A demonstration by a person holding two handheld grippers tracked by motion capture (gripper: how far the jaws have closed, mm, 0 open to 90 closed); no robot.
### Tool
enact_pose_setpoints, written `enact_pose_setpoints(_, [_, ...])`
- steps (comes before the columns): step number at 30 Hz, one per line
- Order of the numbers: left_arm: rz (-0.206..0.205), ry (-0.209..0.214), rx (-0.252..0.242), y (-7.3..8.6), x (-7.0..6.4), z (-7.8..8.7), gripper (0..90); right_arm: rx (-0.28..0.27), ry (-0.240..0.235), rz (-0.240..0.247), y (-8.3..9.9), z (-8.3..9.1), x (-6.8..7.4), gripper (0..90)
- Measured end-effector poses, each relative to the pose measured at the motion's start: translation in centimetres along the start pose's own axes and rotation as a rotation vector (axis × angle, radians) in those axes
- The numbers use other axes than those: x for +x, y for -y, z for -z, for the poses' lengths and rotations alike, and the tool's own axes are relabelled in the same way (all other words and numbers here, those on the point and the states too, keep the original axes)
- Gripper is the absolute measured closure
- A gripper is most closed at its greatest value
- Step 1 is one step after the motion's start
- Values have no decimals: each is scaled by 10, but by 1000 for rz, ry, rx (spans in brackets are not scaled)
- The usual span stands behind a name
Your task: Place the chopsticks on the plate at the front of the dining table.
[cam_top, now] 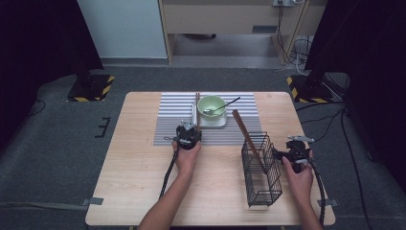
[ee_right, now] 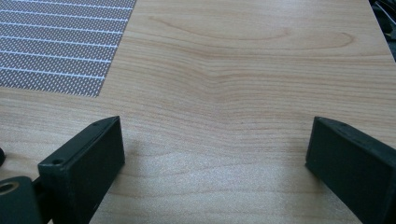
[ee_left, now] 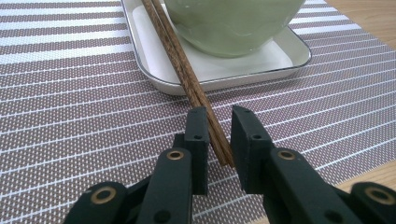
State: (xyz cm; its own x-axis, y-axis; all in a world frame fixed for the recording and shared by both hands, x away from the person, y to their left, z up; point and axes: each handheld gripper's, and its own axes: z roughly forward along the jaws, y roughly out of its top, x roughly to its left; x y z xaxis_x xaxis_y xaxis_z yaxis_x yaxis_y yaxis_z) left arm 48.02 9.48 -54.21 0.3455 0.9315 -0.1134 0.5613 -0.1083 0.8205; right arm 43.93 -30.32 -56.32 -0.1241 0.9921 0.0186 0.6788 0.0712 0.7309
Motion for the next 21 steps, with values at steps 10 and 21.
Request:
enact_pose_setpoints(10, [12,8,-9,0,0,0,739,0,0,0,0,0,0,46])
enact_pose_setpoints(21, [-4,12,-3,-2,0,9,606,0,0,0,0,0,0,46])
